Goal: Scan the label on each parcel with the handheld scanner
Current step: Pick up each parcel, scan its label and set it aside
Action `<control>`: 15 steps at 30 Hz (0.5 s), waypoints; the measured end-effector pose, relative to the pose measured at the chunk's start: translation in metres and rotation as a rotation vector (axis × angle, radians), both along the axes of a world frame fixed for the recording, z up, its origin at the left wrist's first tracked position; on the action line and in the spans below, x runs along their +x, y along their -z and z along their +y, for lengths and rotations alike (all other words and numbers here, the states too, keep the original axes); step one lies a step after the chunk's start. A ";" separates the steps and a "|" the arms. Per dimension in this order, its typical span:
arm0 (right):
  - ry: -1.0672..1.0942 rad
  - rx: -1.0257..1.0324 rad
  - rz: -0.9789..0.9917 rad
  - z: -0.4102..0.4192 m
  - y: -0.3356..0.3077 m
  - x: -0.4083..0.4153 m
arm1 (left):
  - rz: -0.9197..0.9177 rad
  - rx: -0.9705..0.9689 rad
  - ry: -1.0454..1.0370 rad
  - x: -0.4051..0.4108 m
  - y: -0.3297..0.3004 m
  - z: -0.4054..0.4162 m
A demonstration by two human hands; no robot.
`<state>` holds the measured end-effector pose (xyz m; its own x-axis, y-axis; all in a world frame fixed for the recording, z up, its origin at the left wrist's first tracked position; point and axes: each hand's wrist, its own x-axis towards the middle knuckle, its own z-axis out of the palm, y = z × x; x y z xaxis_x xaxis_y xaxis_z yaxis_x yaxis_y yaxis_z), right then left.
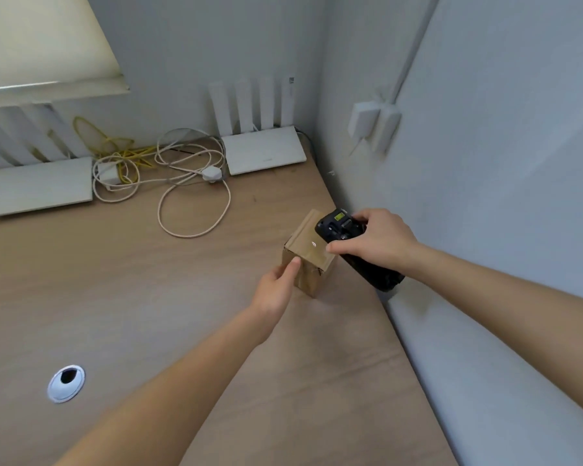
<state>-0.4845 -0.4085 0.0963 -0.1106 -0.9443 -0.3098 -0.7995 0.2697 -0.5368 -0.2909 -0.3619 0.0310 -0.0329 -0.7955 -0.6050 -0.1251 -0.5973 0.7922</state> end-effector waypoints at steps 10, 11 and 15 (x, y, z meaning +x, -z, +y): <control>-0.029 0.080 -0.270 0.004 0.011 -0.011 | 0.124 0.119 -0.187 -0.002 -0.007 -0.002; -0.019 0.082 -0.316 0.010 0.010 -0.010 | 0.132 0.118 -0.192 -0.001 -0.009 0.003; 0.009 0.109 -0.422 0.037 0.000 -0.001 | 0.120 0.039 -0.212 0.010 -0.019 0.024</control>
<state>-0.4858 -0.3719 0.0959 0.0393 -0.9033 -0.4272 -0.5139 0.3484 -0.7839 -0.2810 -0.3382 0.0504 0.0591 -0.7685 -0.6371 0.1003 -0.6304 0.7698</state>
